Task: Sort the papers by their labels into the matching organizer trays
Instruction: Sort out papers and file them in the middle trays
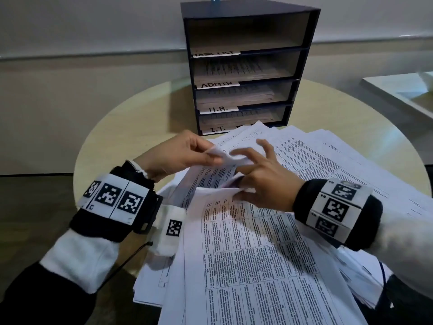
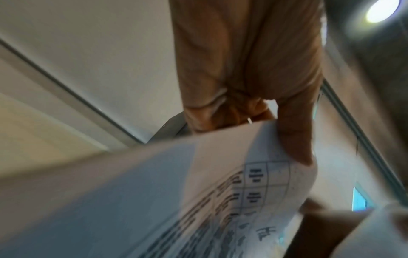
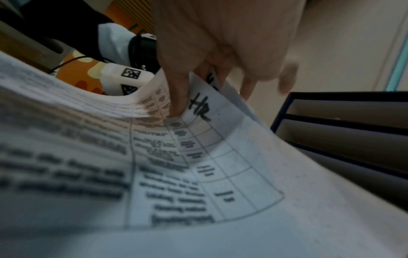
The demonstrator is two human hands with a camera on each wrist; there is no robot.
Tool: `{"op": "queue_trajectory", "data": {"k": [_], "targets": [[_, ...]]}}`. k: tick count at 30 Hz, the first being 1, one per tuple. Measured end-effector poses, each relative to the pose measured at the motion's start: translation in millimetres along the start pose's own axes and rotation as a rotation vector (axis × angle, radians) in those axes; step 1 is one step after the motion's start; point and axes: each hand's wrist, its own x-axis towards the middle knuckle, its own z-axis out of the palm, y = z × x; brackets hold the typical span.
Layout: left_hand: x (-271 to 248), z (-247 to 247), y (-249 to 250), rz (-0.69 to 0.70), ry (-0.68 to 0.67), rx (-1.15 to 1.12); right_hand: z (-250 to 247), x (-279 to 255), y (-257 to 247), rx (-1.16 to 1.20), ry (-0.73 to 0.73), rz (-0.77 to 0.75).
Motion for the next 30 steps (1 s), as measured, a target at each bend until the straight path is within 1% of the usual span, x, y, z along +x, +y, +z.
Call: {"op": "queue_trajectory", "data": {"k": [3,5,7,9,11,13,15,16,17,19,20,22,23,24,25,26,27,28,30], "targets": [[-5.1,2.7,9.7,0.022,0.076,-0.113,-6.5,5.6,14.2,0.102,-0.047,0.044],[-4.1,5.1,13.3,0.001,0.143,-0.174,-22.0,13.6,25.4,0.156,-0.034,0.11],[-3.6,8.3,16.0,-0.01,0.184,-0.216,-42.5,21.6,35.5,0.146,0.001,0.162],[-3.7,13.0,18.7,0.047,0.207,-0.271,-63.4,29.9,44.2,0.08,0.035,0.208],[-5.7,18.9,19.6,0.136,0.213,-0.298,-81.2,39.9,49.1,0.051,0.056,0.249],[-5.0,24.2,20.1,0.226,0.247,-0.309,-94.5,50.9,49.5,0.038,0.076,0.3],[0.4,28.2,25.1,0.242,0.348,-0.303,-105.1,60.1,48.5,-0.002,0.096,0.349],[4.4,30.2,30.3,0.237,0.43,-0.296,-110.4,64.5,45.6,-0.015,0.115,0.357],[8.3,30.8,35.3,0.24,0.529,-0.292,-114.5,68.3,42.7,-0.017,0.162,0.349],[15.8,27.3,43.1,0.286,0.689,-0.268,-120.2,71.3,39.1,0.024,0.352,0.366],[18.8,24.2,46.6,0.312,0.738,-0.263,-122.2,69.5,41.1,0.03,0.473,0.428],[22.7,15.9,51.0,0.358,0.799,-0.293,-121.5,57.1,52.6,0.007,0.675,0.689],[23.6,10.8,52.5,0.391,0.811,-0.332,-119.1,49.7,59.1,0.079,0.744,0.814],[24.3,6.5,54.3,0.428,0.819,-0.373,-114.6,43.3,67.6,0.268,0.8,0.895],[24.8,3.2,57.1,0.458,0.828,-0.398,-110.4,38.8,73.3,0.549,0.853,0.928],[26.4,0.2,60.3,0.48,0.842,-0.397,-106.9,36.0,76.5,0.823,0.881,0.917],[28.2,-2.4,64.3,0.5,0.854,-0.389,-105.7,34.7,81.0,0.963,0.897,0.879],[29.5,-4.5,69.1,0.516,0.863,-0.387,-107.5,35.1,84.3,0.959,0.904,0.844],[30.4,-6.6,77.9,0.542,0.862,-0.4,-113.9,37.6,85.5,0.852,0.919,0.789]]}}
